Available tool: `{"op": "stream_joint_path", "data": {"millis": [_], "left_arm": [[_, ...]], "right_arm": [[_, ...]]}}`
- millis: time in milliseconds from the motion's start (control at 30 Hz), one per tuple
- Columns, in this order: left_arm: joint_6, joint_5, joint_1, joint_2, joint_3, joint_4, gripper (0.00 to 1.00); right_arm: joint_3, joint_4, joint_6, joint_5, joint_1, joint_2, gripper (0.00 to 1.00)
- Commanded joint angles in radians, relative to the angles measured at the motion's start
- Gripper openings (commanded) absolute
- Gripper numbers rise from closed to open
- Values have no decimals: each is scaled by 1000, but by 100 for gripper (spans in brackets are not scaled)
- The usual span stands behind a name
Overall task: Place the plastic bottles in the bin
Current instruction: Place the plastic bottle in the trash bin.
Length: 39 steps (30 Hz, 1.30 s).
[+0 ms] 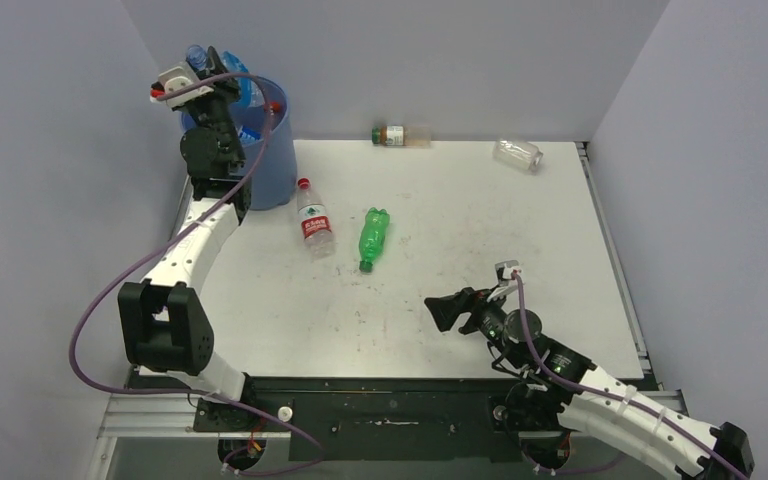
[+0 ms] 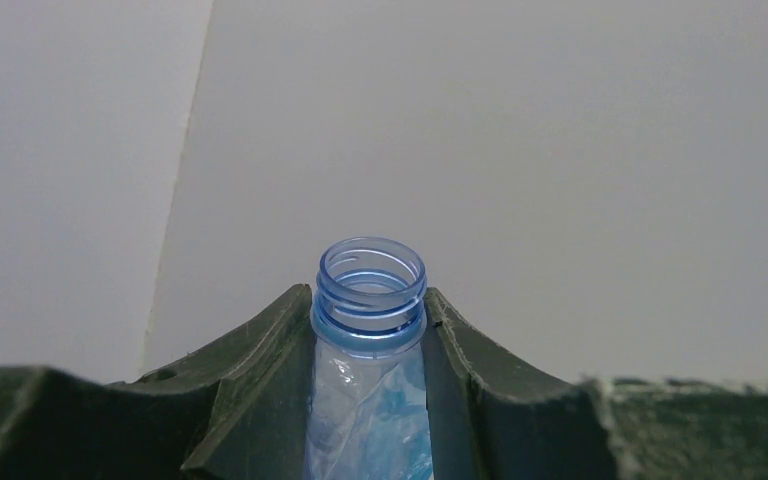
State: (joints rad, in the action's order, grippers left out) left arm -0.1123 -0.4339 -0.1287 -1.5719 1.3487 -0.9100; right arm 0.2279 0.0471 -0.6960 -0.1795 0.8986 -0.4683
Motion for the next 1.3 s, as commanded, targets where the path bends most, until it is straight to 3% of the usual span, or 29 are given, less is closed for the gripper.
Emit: {"op": "stream_joint_path", "data": {"millis": [0,133,267,667,833,1067,1267], "left_arm": [[-44,17,31,-32,56,-50,0],[-124,68,71,-144,193,216,0],[-160,117,81,-233,268,373,0],[-161,256,80,-353,330,524,0],[-172,197,81,-292,248,365,0],[-144,259,61,-331,393,539,0],[-96,236,43,-400,406,680,0]], "right_arm": [[-12,125,-12,-19,7,-62,90],[-7,140,-6,-34,6,-98,90],[17,129,10,-47,5,-113,90],[23,126,-9,-45,5,-119,90],[36,92,-4,-54,4,-99,90],[25,118,-3,-63,5,-120,90],[57,104,23,-55,3,-163,90]]}}
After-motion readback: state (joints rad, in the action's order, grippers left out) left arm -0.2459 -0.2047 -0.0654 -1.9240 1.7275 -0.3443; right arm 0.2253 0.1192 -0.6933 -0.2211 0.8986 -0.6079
